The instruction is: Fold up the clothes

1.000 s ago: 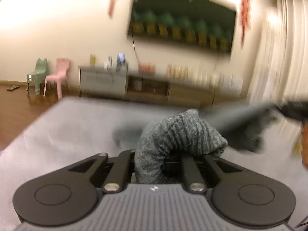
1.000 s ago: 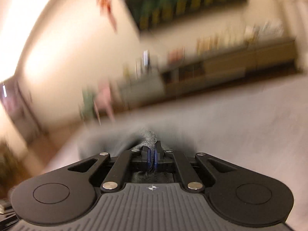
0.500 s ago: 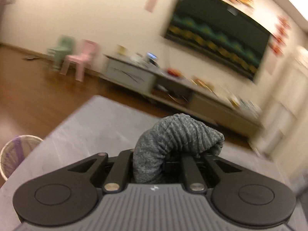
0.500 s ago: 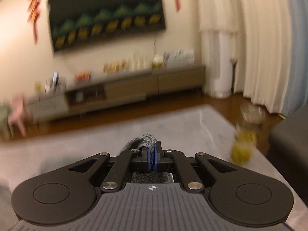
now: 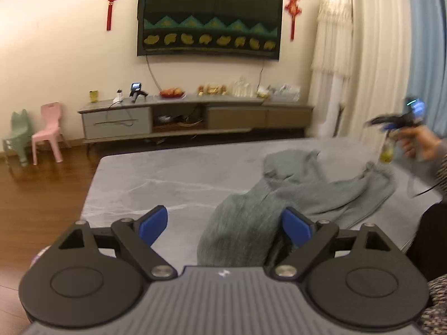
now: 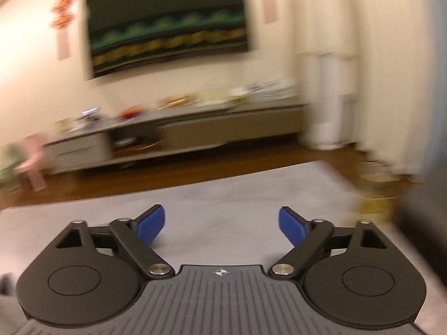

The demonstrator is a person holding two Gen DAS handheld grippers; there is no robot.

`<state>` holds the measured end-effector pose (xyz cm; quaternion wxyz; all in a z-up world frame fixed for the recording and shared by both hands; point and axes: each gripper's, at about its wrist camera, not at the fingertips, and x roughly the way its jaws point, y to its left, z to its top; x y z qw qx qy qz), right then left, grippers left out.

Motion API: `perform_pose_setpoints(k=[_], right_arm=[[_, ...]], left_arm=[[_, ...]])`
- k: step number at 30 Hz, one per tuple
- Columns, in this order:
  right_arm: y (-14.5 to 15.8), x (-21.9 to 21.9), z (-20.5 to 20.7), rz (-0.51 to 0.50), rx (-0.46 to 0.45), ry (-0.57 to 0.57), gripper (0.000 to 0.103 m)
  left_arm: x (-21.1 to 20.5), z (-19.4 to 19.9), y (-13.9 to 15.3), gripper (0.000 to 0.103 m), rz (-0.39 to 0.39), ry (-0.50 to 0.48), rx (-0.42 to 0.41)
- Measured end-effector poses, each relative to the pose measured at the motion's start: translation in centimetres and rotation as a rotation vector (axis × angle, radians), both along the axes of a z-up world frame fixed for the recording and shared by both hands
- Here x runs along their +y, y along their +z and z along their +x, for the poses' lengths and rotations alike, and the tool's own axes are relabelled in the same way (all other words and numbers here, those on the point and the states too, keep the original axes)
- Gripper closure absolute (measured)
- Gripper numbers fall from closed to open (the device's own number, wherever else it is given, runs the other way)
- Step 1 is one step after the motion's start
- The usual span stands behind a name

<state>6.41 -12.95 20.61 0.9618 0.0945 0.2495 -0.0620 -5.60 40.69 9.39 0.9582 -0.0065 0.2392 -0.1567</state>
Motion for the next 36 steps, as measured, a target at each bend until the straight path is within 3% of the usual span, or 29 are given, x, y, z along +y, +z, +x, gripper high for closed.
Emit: perform_pose_setpoints(k=[1, 5, 7, 8, 9, 10, 12, 14, 17, 20, 21, 24, 25, 26, 28, 30, 33, 34, 35, 36], right_arm=[[-0.8, 1.9, 1.7, 0.032, 0.029, 0.059, 0.009], [-7.2, 8.7, 9.7, 0.079, 0.219, 0.201, 0.009], [-10.5, 11.0, 13.2, 0.077, 0.294, 0.204, 0.012], [-11.9, 11.9, 14.7, 0.077, 0.322, 0.201, 0.017], [-12.7, 12.4, 15.8, 0.102, 0.343, 0.213, 0.04], [-13.2, 12.8, 16.8, 0.129, 0.362, 0.223, 0.076], [-12.8, 13.7, 17.9, 0.128, 0.35, 0.24, 0.102], [-9.7, 13.6, 17.5, 0.088, 0.244, 0.245, 0.102], [-2.3, 8.4, 13.5, 0.143, 0.001, 0.188, 0.103], [0.8, 2.1, 7.8, 0.054, -0.091, 0.032, 0.103], [0.1, 0.3, 6.5, 0.007, -0.064, -0.025, 0.102], [-5.8, -3.9, 5.2, -0.056, 0.193, -0.097, 0.096], [-7.6, -5.3, 4.6, -0.067, 0.262, -0.125, 0.088], [-8.6, -6.3, 3.6, -0.043, 0.264, -0.171, 0.081], [-9.0, -6.7, 1.6, -0.008, 0.198, -0.229, 0.039], [-8.8, -5.1, 1.2, 0.019, 0.148, -0.21, 0.034], [-8.0, 0.6, 2.1, -0.031, 0.134, 0.023, 0.029], [-8.1, 3.3, 2.6, -0.047, 0.144, 0.143, 0.026], [-8.4, 6.4, 3.0, -0.052, 0.155, 0.278, 0.024], [-8.9, 9.5, 3.4, -0.049, 0.175, 0.416, 0.019]], left_arm=[[0.8, 0.3, -0.4, 0.0, -0.061, 0.026, 0.018], [3.0, 5.4, -3.3, 0.0, -0.317, 0.12, 0.193], [2.7, 9.0, -5.8, 0.0, -0.341, 0.14, 0.311], [1.9, 10.9, -7.0, 0.0, -0.309, 0.151, 0.363], [0.8, 12.7, -7.9, 0.0, -0.253, 0.154, 0.397], [-0.1, 14.2, -8.6, 0.001, -0.21, 0.141, 0.418], [-1.8, 17.1, -9.4, 0.008, -0.151, 0.103, 0.454], [-2.7, 19.0, -9.6, 0.01, -0.126, 0.085, 0.464], [-3.0, 19.7, -8.7, 0.01, -0.099, 0.051, 0.435], [-2.2, 18.7, -8.3, 0.01, -0.077, 0.026, 0.417], [-1.6, 17.9, -8.4, 0.01, -0.07, 0.023, 0.421], [-0.7, 15.7, -9.5, 0.01, -0.052, 0.038, 0.456], [-0.6, 15.3, -10.0, 0.01, -0.051, 0.044, 0.47], [-0.4, 15.0, -10.5, 0.009, -0.054, 0.051, 0.485], [-0.4, 14.6, -11.0, 0.009, -0.04, 0.05, 0.513], [-0.7, 14.2, -11.2, 0.006, -0.016, 0.038, 0.537], [-1.9, 15.1, -12.1, 0.009, 0.011, 0.008, 0.568], [-2.5, 15.6, -12.5, 0.026, 0.02, -0.004, 0.578], [-3.0, 16.1, -12.9, 0.064, 0.029, -0.016, 0.587], [-3.6, 16.7, -13.3, 0.076, 0.042, -0.02, 0.589]])
